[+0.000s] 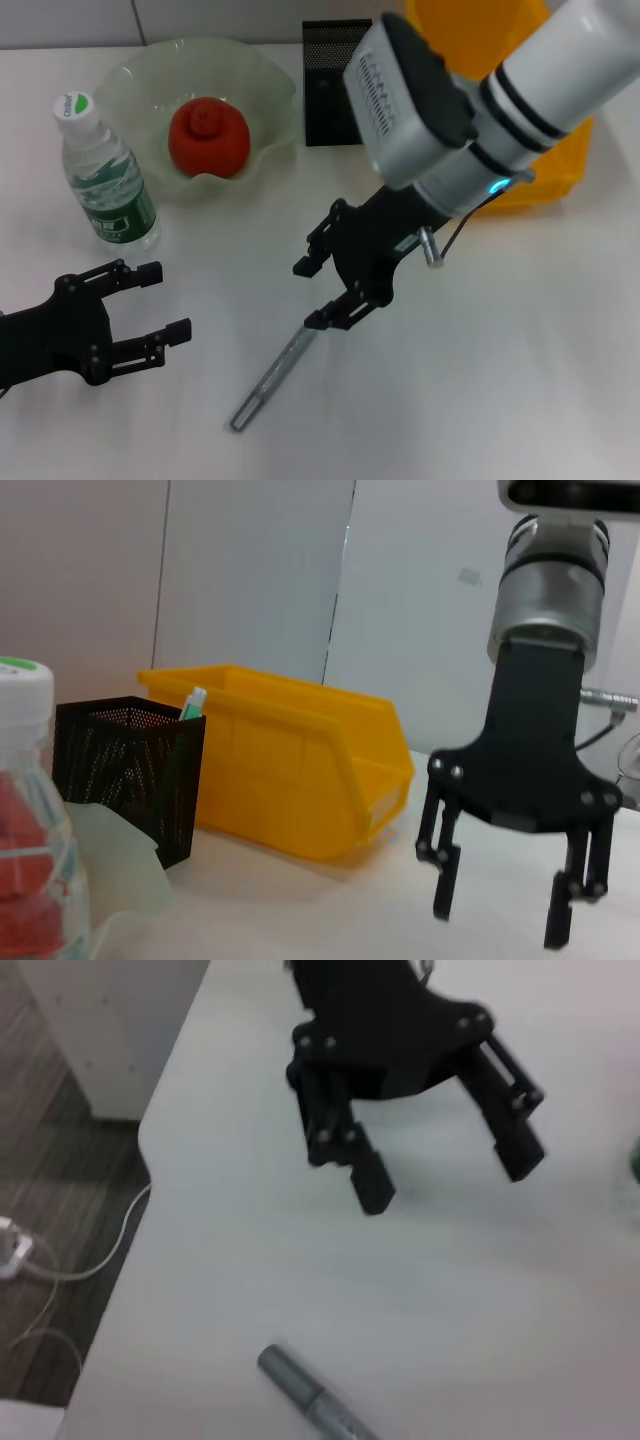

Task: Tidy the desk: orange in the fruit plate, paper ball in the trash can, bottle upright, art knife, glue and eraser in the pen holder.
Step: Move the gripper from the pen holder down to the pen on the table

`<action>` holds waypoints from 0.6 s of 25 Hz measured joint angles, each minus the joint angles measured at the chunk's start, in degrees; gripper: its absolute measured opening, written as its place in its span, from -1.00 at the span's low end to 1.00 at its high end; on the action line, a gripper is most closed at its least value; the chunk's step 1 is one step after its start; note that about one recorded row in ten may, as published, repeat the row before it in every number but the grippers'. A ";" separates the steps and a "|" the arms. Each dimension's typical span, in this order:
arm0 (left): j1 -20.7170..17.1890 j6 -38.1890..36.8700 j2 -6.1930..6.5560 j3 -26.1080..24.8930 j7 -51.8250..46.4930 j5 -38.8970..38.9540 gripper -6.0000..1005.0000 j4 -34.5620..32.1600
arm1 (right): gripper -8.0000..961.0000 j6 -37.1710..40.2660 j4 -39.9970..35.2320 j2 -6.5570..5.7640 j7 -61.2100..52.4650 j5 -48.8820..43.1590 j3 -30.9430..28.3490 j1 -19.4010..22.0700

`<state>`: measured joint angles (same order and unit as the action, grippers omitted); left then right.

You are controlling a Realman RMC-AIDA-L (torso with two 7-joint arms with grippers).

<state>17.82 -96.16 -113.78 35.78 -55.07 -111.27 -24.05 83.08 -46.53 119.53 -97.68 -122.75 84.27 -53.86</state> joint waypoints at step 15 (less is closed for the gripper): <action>-0.26 -0.04 -0.38 -0.08 -0.56 0.00 0.61 -0.02 | 0.27 -8.85 3.29 0.32 1.66 7.37 15.50 -0.50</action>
<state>17.57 -96.19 -114.16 35.69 -55.63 -111.27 -24.07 74.23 -43.24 119.85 -96.02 -115.37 99.77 -54.36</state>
